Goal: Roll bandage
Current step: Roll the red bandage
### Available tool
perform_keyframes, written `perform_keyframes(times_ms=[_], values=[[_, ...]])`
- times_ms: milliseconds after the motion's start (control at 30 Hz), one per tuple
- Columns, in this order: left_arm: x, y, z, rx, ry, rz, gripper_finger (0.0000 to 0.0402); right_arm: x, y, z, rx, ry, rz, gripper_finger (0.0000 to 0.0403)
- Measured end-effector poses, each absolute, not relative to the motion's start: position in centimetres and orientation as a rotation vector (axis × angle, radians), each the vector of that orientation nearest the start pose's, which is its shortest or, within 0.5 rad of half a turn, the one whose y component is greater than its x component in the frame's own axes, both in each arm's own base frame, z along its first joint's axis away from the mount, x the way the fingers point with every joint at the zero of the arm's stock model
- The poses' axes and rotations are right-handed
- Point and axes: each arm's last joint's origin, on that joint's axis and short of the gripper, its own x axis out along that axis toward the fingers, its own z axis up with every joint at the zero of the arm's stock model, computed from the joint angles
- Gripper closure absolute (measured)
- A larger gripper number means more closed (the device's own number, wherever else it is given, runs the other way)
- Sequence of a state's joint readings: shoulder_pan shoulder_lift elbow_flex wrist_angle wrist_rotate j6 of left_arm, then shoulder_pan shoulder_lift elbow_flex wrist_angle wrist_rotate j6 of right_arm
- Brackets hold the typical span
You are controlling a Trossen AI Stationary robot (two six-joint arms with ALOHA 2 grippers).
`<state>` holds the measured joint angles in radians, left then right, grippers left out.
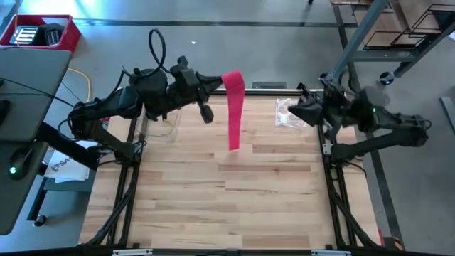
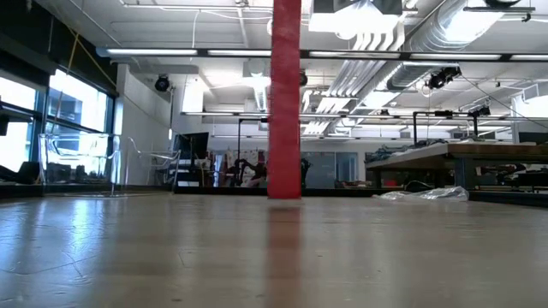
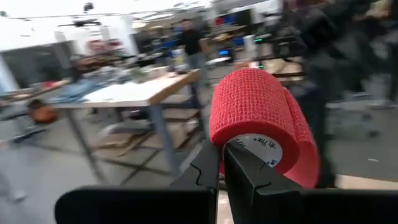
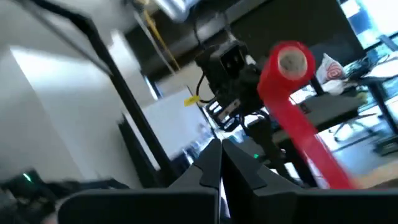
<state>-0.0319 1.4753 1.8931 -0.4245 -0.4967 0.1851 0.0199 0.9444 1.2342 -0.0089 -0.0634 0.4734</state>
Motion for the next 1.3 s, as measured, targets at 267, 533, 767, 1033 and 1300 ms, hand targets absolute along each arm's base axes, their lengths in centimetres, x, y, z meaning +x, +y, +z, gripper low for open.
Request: perform_keyframes(times_ms=[267, 533, 767, 1033, 1300], values=[[28.9, -0.3, 52.2, 0.252, 0.023, 0.302, 0.0394, 19.9, 0.0, 54.6, 0.170, -0.036, 0.056, 0.0341], [29.1, -1.9, 52.2, 0.594, 0.051, 0.255, 0.0394, 24.0, -1.5, 55.6, 0.315, 0.141, 0.062, 0.0251], [29.0, -2.6, 52.4, 0.624, 0.039, 0.266, 0.0394, 27.5, -1.8, 54.3, 0.369, 0.233, 0.125, 0.0231], [29.0, -3.0, 52.4, 0.624, 0.033, 0.260, 0.0394, 29.1, -2.1, 53.4, 0.355, 0.255, 0.093, 0.0239], [29.0, -3.0, 52.6, 0.543, 0.010, 0.273, 0.0390, 29.3, -1.4, 53.9, 0.132, 0.189, 0.046, 0.0319]])
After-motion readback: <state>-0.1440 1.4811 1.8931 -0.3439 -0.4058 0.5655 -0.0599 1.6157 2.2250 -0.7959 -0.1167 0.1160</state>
